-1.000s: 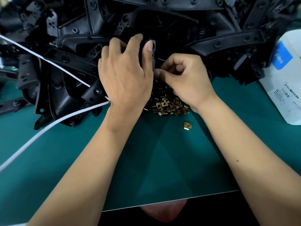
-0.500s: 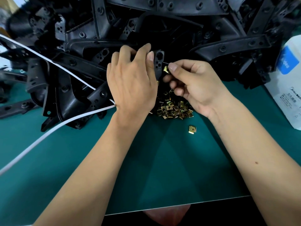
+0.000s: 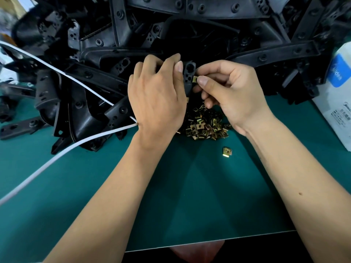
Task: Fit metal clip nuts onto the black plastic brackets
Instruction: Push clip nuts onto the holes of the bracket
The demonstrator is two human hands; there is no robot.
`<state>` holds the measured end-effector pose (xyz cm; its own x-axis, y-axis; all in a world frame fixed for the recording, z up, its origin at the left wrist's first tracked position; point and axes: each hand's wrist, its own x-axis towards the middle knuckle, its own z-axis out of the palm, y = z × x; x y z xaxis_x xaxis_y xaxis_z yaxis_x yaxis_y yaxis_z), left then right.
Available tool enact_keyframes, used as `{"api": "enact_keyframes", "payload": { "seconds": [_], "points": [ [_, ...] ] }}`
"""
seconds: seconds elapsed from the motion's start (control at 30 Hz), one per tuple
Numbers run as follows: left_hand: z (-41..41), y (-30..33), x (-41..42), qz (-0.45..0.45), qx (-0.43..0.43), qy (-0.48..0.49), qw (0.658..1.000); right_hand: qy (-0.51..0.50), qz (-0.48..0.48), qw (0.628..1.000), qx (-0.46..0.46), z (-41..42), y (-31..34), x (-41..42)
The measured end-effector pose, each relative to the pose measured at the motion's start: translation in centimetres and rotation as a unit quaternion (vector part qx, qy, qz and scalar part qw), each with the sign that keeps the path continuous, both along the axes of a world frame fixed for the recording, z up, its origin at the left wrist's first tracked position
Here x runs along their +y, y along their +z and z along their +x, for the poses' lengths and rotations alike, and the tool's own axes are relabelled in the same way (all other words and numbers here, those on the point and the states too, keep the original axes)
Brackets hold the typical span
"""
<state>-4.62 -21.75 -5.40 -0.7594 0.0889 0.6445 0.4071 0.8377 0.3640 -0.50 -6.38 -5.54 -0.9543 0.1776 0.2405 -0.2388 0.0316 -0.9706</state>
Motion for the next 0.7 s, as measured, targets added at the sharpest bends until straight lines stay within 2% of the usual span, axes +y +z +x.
{"api": "enact_keyframes", "payload": {
  "seconds": [0.17, 0.43, 0.57, 0.7],
  "points": [
    [-0.02, 0.06, -0.11, 0.004, -0.002, -0.013, 1.0, -0.001, 0.031, 0.999, 0.012, -0.15, -0.19, 0.24],
    [0.03, 0.07, -0.09, 0.0, 0.004, -0.039, 0.999, 0.019, -0.021, 1.0, -0.01, -0.42, -0.58, -0.05],
    [-0.18, 0.12, -0.11, 0.0, 0.006, -0.025, 1.0, 0.029, -0.047, 0.997, -0.044, -0.42, -0.69, -0.17],
    [-0.1, -0.02, 0.31, -0.014, 0.005, -0.007, 1.0, 0.028, -0.046, 0.998, -0.04, -0.44, -0.63, -0.43]
  ]
}}
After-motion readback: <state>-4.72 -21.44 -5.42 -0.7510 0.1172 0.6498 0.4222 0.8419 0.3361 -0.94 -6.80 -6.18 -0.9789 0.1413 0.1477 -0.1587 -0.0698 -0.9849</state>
